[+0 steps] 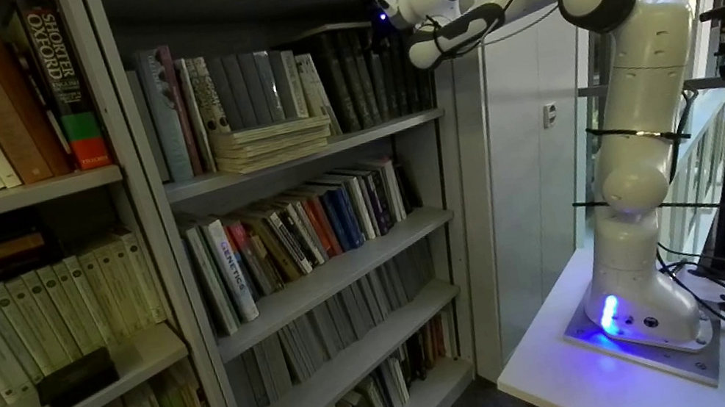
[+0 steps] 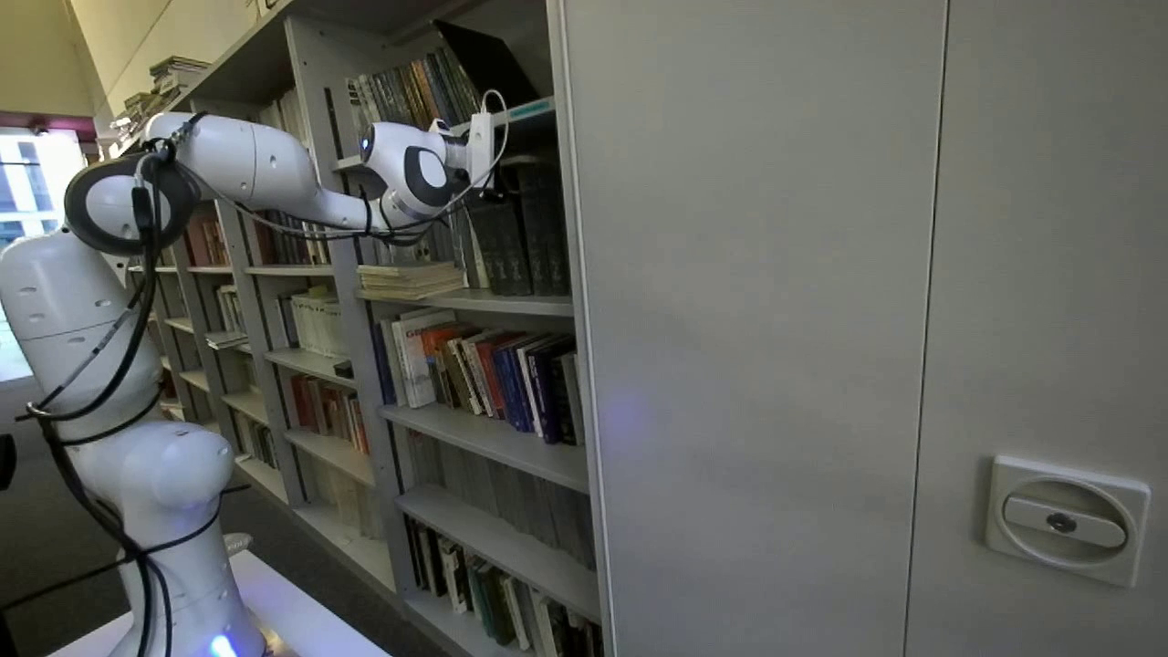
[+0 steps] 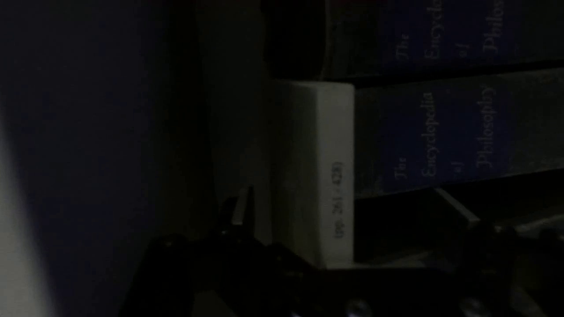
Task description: Pick up the book on top of the pile of books on the bookshelf and then put it on top of the books that are arranged on the shelf
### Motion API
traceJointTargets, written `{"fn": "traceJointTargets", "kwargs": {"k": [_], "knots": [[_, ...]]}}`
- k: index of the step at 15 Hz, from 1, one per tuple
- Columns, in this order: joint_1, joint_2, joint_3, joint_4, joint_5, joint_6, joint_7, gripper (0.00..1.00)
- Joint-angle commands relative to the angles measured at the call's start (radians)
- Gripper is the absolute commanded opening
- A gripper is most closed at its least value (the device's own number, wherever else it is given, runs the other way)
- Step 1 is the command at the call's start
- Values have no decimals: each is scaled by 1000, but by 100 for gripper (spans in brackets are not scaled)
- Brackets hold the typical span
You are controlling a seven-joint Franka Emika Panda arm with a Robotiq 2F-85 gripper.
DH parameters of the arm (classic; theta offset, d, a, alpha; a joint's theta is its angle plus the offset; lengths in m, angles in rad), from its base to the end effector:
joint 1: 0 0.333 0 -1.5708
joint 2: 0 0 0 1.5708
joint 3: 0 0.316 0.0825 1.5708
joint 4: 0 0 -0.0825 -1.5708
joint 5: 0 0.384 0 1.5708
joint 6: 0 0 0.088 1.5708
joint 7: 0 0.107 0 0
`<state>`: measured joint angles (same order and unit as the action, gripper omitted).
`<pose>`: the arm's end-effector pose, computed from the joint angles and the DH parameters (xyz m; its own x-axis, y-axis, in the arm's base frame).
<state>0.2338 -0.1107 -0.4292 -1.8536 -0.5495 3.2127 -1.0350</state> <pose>0.5522 -0.0758 0.7310 0.1540 0.9873 0.0380 0.1120 -0.0556 0.9921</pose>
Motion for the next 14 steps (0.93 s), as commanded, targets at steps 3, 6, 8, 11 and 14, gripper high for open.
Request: {"fn": "traceJointTargets", "kwargs": {"k": [3, 6, 8, 11, 14], "knots": [[-193, 66, 143, 200, 26, -11, 34, 100], [-248, 42, 199, 180, 22, -12, 38, 100], [-270, 25, 221, 162, 22, -12, 45, 100], [-290, 5, 211, 165, -89, -62, 122, 100], [-303, -51, 225, 112, -195, -150, 200, 100]]}}
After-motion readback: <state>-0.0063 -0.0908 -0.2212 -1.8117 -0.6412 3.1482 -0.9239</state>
